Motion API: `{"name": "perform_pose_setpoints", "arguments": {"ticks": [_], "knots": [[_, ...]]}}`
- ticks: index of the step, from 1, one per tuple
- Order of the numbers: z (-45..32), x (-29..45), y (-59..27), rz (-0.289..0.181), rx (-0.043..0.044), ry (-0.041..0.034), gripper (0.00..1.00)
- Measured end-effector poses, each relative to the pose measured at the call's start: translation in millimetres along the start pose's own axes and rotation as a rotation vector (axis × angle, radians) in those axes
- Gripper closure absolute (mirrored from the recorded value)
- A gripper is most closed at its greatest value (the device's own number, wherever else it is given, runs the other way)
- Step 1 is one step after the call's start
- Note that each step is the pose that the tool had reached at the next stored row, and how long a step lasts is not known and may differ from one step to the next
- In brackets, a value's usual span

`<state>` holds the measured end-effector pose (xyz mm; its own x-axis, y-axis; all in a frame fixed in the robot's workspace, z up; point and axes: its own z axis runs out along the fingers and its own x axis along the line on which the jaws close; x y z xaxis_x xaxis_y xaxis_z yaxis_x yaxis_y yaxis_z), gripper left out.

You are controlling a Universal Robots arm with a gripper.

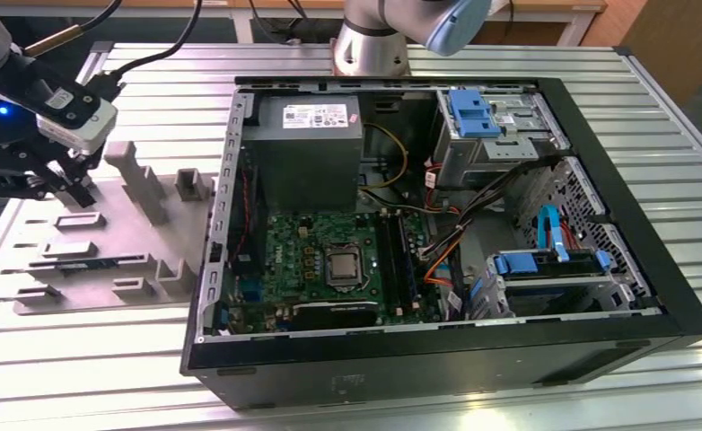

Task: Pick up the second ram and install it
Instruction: 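Pick up the second ram and move it above second insertion slot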

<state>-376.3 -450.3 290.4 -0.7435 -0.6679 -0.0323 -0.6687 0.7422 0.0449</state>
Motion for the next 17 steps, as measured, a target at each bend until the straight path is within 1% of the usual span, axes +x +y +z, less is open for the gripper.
{"name": "perform_pose_setpoints", "arguments": {"ticks": [17], "knots": [[10.4, 0.3, -0.5, -0.309, -0.0100, 0.0140, 0.89]]}}
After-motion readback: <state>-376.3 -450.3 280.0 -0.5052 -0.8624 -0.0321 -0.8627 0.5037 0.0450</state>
